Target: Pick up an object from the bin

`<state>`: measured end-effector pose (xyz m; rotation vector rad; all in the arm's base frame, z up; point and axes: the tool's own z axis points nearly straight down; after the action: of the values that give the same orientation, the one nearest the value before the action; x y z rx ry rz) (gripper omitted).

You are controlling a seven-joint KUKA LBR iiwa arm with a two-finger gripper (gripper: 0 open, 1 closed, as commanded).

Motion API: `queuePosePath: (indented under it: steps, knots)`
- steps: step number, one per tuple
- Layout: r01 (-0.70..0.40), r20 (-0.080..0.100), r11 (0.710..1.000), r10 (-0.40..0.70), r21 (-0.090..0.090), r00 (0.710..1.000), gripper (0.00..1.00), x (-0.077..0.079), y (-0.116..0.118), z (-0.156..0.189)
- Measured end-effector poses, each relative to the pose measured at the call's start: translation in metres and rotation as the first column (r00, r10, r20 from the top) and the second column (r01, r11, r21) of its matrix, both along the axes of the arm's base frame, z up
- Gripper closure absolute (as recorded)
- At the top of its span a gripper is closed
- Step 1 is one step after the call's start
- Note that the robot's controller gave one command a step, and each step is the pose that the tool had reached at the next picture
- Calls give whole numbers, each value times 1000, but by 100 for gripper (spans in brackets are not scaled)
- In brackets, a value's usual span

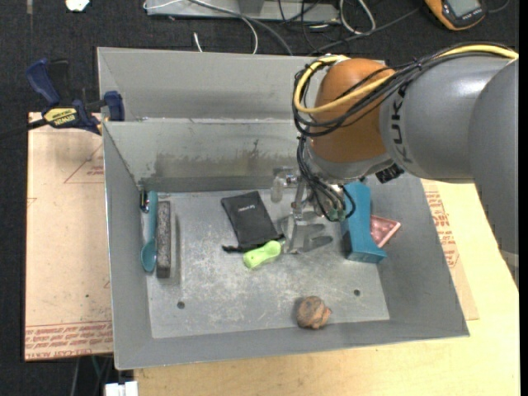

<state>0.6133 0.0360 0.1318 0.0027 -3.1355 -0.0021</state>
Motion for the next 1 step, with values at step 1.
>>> queuePosePath:
  steps: [1]
  knots:
    - [0, 6, 1000, 0, 0, 1000, 0, 2, 0, 4]
